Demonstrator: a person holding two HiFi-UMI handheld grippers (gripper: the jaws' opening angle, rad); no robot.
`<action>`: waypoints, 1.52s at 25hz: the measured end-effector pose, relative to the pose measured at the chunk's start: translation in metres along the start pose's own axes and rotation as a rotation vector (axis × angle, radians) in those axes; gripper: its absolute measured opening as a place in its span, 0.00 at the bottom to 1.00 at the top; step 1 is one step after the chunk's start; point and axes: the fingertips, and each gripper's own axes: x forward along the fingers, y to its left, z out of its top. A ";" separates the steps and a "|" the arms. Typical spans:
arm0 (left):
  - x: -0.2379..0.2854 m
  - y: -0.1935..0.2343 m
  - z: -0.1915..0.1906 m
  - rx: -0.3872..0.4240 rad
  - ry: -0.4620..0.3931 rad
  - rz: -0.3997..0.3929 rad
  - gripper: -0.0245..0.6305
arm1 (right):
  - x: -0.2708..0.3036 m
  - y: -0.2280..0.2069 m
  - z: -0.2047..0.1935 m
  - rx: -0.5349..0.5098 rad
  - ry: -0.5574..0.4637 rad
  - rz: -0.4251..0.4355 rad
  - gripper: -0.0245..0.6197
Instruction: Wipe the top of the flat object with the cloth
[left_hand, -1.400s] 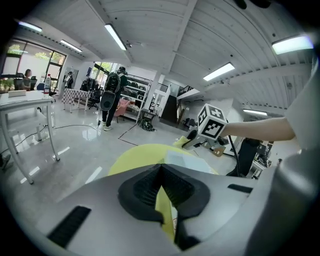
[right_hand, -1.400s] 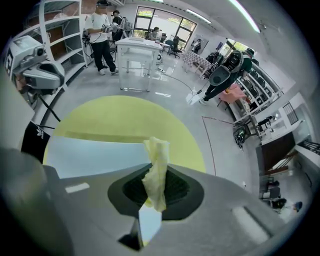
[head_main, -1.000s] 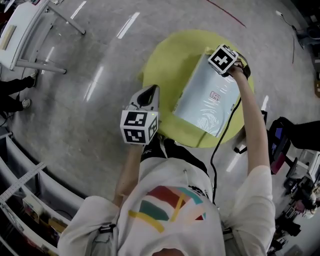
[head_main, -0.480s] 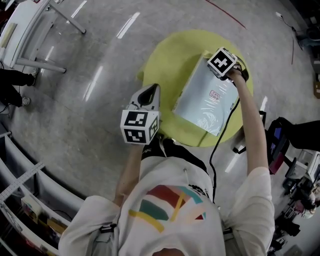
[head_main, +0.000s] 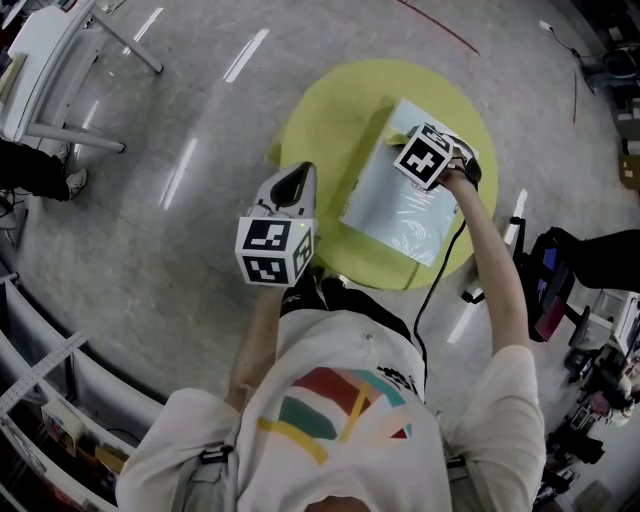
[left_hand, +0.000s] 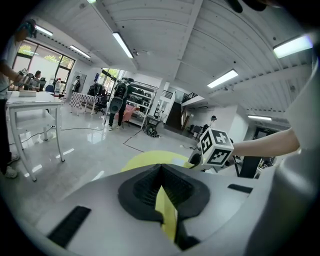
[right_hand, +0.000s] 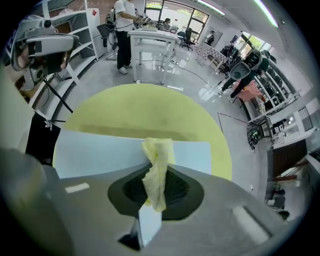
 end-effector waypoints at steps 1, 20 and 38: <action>0.000 0.000 0.001 0.002 -0.002 -0.005 0.06 | -0.001 0.006 0.001 -0.006 -0.001 0.005 0.08; -0.003 -0.014 0.015 0.021 -0.043 -0.043 0.06 | -0.020 0.139 0.019 -0.127 -0.034 0.179 0.08; -0.009 -0.018 0.027 0.030 -0.076 -0.048 0.06 | -0.034 0.226 0.021 -0.229 -0.068 0.308 0.08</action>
